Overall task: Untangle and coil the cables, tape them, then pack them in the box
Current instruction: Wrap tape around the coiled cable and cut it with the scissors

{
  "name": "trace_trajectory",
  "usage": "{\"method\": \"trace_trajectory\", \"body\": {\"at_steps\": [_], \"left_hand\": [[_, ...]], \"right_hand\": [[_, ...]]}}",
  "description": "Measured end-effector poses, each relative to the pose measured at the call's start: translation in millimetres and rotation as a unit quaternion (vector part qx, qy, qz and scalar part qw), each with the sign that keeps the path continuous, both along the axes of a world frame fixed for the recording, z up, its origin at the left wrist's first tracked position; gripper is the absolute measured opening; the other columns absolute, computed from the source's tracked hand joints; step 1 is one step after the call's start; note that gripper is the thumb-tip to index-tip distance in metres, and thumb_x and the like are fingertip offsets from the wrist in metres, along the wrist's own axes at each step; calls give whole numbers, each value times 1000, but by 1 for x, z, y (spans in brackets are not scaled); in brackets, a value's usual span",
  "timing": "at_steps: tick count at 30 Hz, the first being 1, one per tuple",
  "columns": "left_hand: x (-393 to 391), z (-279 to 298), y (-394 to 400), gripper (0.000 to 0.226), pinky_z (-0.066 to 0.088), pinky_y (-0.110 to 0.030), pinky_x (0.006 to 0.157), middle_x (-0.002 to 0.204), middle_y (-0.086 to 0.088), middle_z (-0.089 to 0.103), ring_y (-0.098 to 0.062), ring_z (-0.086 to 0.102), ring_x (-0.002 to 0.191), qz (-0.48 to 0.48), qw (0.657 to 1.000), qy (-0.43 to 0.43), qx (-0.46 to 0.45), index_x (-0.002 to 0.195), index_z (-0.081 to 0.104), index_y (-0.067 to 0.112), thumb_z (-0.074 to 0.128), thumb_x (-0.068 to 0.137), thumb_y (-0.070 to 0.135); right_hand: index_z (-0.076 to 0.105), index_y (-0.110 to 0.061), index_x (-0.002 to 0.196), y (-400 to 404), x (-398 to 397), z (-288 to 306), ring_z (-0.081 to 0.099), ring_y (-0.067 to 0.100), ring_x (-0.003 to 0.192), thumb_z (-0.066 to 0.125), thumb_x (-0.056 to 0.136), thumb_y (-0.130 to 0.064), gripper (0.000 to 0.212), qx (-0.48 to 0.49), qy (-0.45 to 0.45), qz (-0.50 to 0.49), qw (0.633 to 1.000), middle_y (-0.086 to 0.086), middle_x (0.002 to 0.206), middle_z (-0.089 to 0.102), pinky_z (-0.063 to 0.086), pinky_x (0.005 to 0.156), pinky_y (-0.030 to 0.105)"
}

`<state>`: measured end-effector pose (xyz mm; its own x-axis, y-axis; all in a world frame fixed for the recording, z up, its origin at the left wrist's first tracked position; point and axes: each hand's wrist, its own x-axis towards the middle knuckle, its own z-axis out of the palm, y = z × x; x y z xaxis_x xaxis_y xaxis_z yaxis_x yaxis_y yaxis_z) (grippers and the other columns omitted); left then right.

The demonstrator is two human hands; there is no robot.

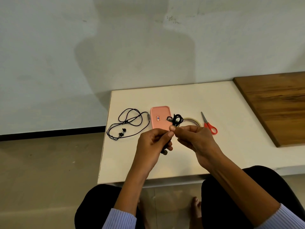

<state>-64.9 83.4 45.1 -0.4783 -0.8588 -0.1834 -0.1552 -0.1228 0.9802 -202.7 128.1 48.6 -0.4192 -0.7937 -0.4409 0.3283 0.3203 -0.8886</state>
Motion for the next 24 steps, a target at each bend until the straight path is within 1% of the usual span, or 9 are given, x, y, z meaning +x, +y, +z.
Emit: {"method": "trace_trajectory", "body": {"at_steps": [3,5,8,10,13,17,21,22,24], "left_hand": [[1,2,0,23,42,-15,51,63,-1,60,-8,61,60,-10,999,18,26,88,70,8,55,93,24],[1,5,0,28,40,-16,55,62,-2,59,-7,58,58,-12,998,38,54,86,71,7,54,93,28],[0,6,-1,30,38,-33,72,59,1,56,-13,55,61,-22,992,79,94,82,72,10,56,87,35],[1,6,-2,29,38,-38,76,57,1,54,-13,54,59,-23,986,110,123,80,72,10,57,85,35],[3,6,-4,29,44,-31,71,56,1,53,-11,53,56,-27,979,139,149,82,70,6,55,85,30],[6,6,-6,30,40,-33,71,58,0,53,-12,53,57,-39,982,131,129,82,69,6,55,86,32],[7,5,-7,29,43,-29,68,59,-1,53,-12,53,58,-57,980,139,129,83,71,7,53,88,30],[7,5,-6,30,44,-28,68,59,-1,53,-12,53,58,-56,981,137,127,84,70,7,53,88,31],[6,5,-6,31,45,-27,68,58,0,53,-12,53,58,-39,982,135,127,82,69,5,53,87,32]], "right_hand": [[62,-12,66,0,0,0,65,7,69,79,56,-29,26,-8,-40,18,999,-1,67,69,50,71,22],[55,-16,70,-1,-2,0,61,10,68,80,55,-26,31,-22,-104,19,994,3,70,67,49,67,21],[55,-13,76,-2,-4,1,62,9,66,74,65,-17,22,-57,-169,47,983,3,68,67,52,63,16],[58,-10,80,-3,-5,2,65,9,69,70,69,-13,16,-85,-182,60,978,3,70,68,53,65,16],[61,-9,83,-2,-6,1,66,11,73,68,71,-8,14,-105,-185,70,975,4,74,69,54,69,17],[61,-9,91,-1,-7,0,66,11,76,67,72,-7,21,-102,-210,82,969,5,82,70,55,73,18],[54,3,120,-2,-4,1,67,11,83,66,76,-6,46,-110,-218,101,964,6,95,71,55,79,21],[55,3,120,-2,-3,1,67,10,82,65,77,-6,45,-112,-216,100,965,8,99,71,55,81,22],[60,-3,108,-3,-3,1,67,11,84,64,77,-4,30,-111,-214,89,966,13,115,68,55,85,25]]}}
